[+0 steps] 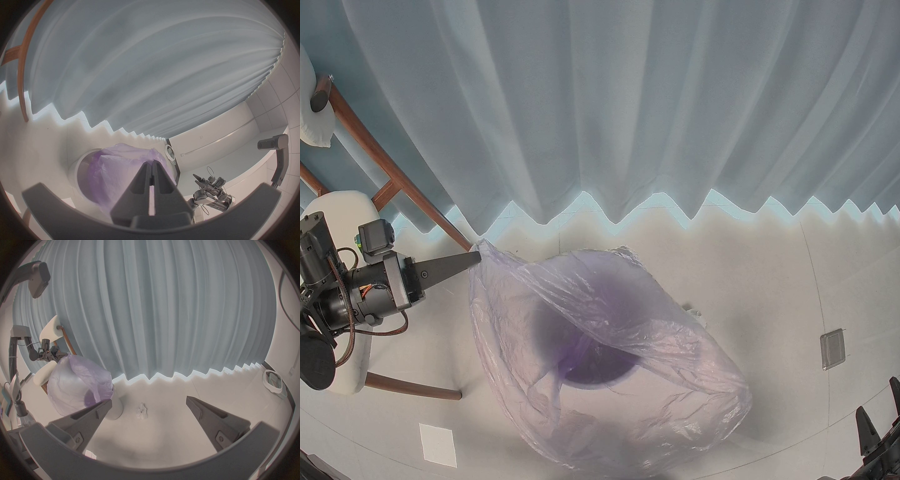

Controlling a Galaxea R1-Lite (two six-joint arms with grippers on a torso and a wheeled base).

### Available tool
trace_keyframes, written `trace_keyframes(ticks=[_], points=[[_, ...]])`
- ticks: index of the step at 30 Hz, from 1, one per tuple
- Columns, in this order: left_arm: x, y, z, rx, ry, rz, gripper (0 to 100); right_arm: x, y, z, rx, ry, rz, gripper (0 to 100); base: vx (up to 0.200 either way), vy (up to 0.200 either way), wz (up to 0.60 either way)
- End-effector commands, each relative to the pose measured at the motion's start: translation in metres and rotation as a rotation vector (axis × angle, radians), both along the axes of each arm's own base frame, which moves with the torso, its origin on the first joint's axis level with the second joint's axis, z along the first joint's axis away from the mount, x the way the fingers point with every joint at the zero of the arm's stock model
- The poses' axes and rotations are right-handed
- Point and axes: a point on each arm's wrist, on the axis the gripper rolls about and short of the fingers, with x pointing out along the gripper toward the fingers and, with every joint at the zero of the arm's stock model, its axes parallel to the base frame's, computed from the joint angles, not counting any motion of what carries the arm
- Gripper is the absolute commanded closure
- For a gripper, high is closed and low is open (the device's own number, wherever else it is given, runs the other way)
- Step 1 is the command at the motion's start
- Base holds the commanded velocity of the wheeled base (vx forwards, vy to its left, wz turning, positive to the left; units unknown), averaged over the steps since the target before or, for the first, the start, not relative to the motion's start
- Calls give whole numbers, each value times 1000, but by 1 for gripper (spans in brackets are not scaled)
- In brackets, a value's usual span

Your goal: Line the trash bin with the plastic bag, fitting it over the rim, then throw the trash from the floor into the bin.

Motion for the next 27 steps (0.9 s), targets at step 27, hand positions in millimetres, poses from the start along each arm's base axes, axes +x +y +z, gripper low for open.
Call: trace_keyframes(ticks=[27], points=[[61,-16,-51,-2,28,190,100,0,0,-5,-11,1,5,0,0,0,0]])
